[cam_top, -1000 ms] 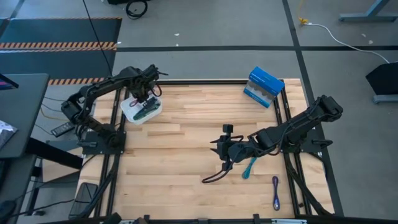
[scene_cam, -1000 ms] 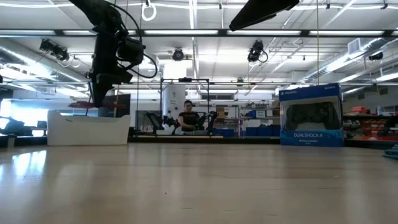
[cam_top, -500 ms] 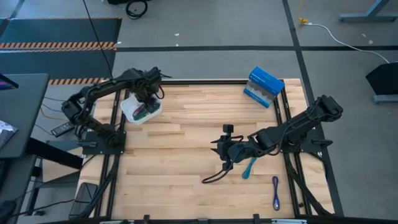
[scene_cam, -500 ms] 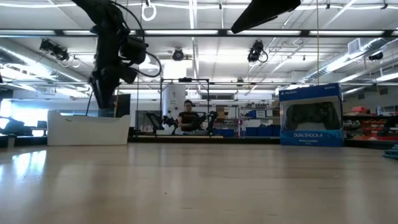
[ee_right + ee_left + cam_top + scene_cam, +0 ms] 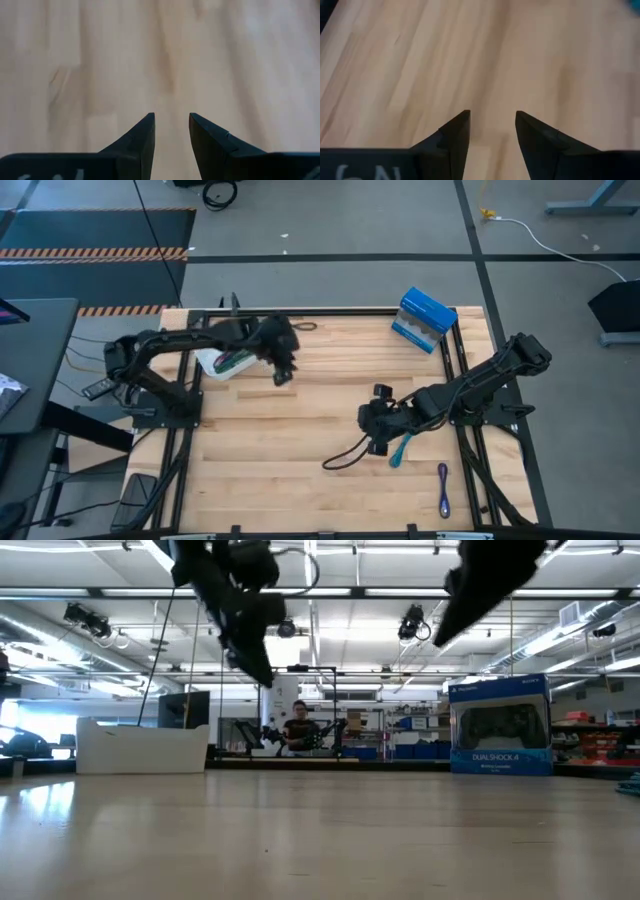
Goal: Pick and place USB-C Cables
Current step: Put the blue charger cable into the white bin
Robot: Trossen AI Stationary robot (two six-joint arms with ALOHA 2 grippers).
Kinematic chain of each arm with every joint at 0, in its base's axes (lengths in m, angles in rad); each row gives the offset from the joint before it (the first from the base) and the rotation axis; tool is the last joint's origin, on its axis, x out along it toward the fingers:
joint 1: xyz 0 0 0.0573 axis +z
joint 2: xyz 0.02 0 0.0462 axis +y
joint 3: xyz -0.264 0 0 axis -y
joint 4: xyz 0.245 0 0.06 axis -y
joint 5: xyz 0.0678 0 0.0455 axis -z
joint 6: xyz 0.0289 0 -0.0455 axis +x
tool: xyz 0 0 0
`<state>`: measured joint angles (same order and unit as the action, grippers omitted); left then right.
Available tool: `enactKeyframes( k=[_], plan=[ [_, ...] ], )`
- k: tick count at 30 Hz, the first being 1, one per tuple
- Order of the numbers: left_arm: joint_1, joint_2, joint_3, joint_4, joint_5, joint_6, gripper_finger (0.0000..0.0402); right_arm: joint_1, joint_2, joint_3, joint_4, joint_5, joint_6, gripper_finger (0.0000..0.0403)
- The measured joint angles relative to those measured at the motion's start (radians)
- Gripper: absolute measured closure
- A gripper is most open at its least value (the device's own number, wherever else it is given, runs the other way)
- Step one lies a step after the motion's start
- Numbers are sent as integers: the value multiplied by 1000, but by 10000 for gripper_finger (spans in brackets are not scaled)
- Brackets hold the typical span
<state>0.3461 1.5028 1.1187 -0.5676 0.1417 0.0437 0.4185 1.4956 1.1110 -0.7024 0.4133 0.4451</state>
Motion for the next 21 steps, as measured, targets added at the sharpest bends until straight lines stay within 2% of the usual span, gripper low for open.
enactKeyframes(
  k=[7, 11, 14, 18, 21],
  plan=[
    [-216, 2, 0, 195, -1, -6, 237, 54, 9, 0, -143, -224, 138, 276],
    [-334, 2, 0, 248, -11, -11, 237, 108, 10, 0, -194, -255, 131, 276],
    [-420, 2, 0, 283, -33, -21, 237, 154, 10, -5, -224, -273, 68, 276],
    [-531, 3, 0, 337, -68, -32, 237, 205, 10, -68, -160, -337, -45, 274],
    [-604, 3, 0, 378, -104, -32, 237, 221, 10, -136, -105, -357, -34, 263]
  ],
)
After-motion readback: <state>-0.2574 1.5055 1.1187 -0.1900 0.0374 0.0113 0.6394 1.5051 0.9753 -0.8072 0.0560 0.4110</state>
